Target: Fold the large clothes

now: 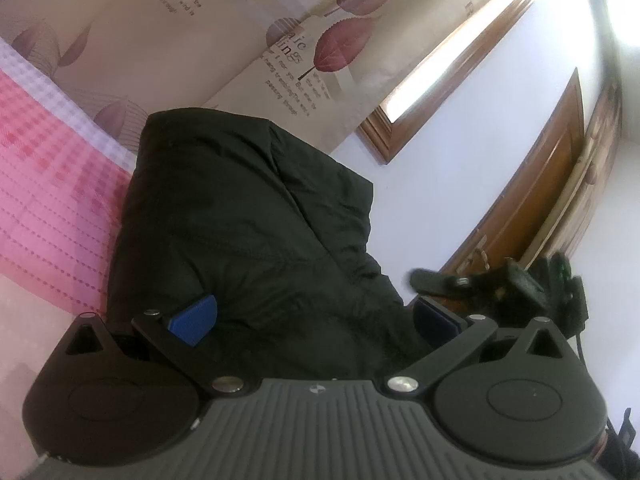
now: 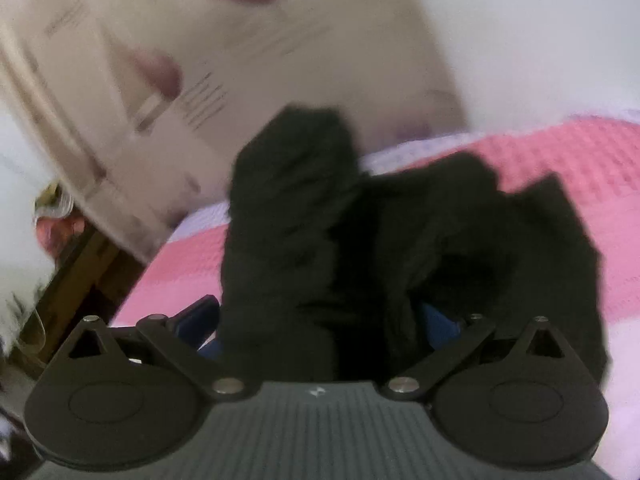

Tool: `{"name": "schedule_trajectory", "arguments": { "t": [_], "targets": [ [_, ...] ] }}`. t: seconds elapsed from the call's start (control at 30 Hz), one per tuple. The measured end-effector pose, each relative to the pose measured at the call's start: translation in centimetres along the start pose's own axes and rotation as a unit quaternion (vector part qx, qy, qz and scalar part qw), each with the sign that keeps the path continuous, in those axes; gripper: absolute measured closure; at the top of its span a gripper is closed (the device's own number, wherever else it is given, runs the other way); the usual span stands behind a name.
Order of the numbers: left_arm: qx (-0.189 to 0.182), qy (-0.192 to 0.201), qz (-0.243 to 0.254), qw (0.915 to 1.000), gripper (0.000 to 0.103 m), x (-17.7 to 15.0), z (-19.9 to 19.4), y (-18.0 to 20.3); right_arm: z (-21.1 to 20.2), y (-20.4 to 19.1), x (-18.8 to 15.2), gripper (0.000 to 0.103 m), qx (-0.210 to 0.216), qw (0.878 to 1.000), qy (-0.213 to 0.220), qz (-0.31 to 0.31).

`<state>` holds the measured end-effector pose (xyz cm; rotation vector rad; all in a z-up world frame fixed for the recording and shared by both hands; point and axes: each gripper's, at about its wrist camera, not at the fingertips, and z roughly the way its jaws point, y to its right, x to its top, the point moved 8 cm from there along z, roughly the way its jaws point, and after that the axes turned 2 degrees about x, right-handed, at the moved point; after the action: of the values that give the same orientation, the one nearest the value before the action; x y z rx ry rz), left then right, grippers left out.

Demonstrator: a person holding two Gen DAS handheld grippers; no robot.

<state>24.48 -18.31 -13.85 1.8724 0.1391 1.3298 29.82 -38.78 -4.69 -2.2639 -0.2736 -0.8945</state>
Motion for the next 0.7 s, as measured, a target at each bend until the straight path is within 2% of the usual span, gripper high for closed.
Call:
{"name": "schedule_trajectory", "arguments": {
  "t": [0.03,0.07,0.1,0.13,0.2,0.27,0.37,0.43,0.5,0.6,0.7],
  "targets": [
    [0.001,0.000,-0.001,1.0000,0.000,0.0,0.0,0.0,0.8,-0.5,-0.2,0.002,-0.010,1.000,-0.005,-0.021],
    [0.003,0.000,-0.003,1.0000,0.000,0.1,-0.1,-0.1,1.8,-1.0,-0.6,0.038,-0.025,0.998,-0.010,-0.055],
    [0.004,0.000,-0.003,1.0000,0.000,0.2,-0.2,-0.1,2.6,-1.5,-1.1,0.061,-0.043,0.994,-0.019,-0.100],
    [0.005,-0.003,-0.005,1.0000,0.000,0.2,-0.3,-0.3,2.9,-1.9,-1.3,0.063,-0.050,0.990,-0.019,-0.127],
    [0.009,-0.004,-0.021,0.9997,0.000,0.7,-0.6,-0.4,2.4,-3.0,-0.7,0.075,-0.067,0.983,-0.015,-0.167],
    [0.009,0.009,-0.023,0.9997,0.000,1.5,-1.2,0.1,0.2,-3.9,0.7,0.079,-0.072,0.979,0.017,-0.189],
    [0.000,0.031,-0.006,0.9995,0.000,2.8,-1.7,1.7,-3.7,-2.4,2.7,0.082,-0.083,0.980,0.077,-0.164],
    [-0.012,0.025,-0.001,0.9996,0.000,3.0,-1.3,2.7,-5.4,0.5,2.7,0.082,-0.094,0.983,0.100,-0.126],
    [-0.013,0.020,0.018,0.9996,0.000,2.6,-0.7,3.3,-6.6,4.4,1.7,0.083,-0.100,0.986,0.119,-0.059],
    [-0.003,-0.020,0.018,0.9996,0.000,1.0,0.9,2.9,-7.4,9.1,-0.9,0.083,-0.099,0.986,0.131,0.013],
    [0.010,-0.050,0.001,0.9987,0.000,-0.4,2.0,1.9,-7.8,10.9,-2.3,0.082,-0.077,0.985,0.147,0.054]
  ]
}}
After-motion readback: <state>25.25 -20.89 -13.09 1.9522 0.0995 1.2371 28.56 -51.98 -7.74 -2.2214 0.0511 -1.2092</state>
